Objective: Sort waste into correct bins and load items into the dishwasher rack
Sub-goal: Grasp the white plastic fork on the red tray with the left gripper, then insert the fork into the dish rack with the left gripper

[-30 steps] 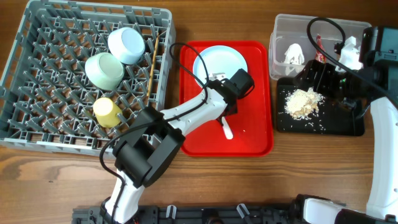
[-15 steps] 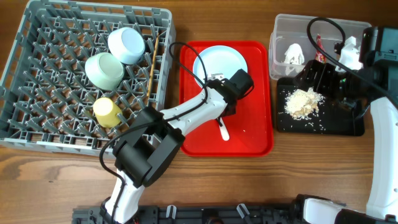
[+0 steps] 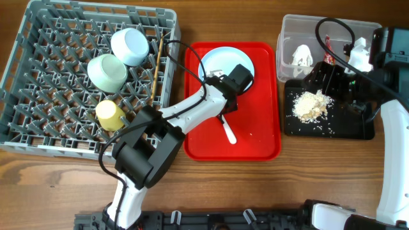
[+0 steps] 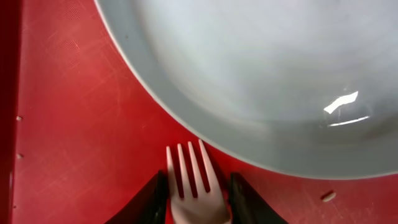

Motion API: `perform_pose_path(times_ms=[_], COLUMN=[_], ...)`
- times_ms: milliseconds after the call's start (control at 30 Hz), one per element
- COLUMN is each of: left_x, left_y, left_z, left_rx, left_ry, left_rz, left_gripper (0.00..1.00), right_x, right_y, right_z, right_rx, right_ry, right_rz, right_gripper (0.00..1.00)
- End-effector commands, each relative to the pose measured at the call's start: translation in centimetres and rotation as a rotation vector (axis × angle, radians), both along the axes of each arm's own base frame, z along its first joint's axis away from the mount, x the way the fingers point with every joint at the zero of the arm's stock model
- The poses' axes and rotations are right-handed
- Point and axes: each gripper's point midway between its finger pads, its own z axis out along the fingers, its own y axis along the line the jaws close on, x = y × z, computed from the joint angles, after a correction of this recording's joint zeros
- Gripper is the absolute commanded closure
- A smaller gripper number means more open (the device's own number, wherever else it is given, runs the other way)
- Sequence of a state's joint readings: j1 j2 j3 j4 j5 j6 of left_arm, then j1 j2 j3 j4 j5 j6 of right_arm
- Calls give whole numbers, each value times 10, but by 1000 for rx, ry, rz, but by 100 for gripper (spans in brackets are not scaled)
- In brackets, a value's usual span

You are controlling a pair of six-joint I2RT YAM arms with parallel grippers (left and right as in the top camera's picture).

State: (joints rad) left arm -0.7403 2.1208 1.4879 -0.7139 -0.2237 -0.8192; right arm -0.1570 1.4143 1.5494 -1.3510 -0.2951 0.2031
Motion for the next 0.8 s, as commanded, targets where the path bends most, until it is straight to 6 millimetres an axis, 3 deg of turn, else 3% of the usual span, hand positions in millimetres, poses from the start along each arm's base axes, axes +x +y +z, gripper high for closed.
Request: perform_pose_path(times_ms=[0, 300, 567, 633, 767], left_x=[-11, -23, -21, -18, -14], left_y=[-14, -4, -4, -7, -1], left_z=[-3, -16, -13, 1, 60], left_rx=[-73, -40, -47, -68, -129], left_ry=[64, 104, 96, 70, -8], left_rz=[-17, -15, -14, -19, -30], left_gripper=[67, 68, 86, 88, 89], right_x=[0, 0, 0, 0, 0], right_y=[2, 2, 2, 1, 1], right_z=[5, 5, 5, 5, 5], right_rx=[4, 4, 4, 4, 4], right_ry=[-17, -18, -17, -17, -18], right_rz=[18, 18, 18, 18, 18], right_gripper=[1, 1, 1, 1, 1])
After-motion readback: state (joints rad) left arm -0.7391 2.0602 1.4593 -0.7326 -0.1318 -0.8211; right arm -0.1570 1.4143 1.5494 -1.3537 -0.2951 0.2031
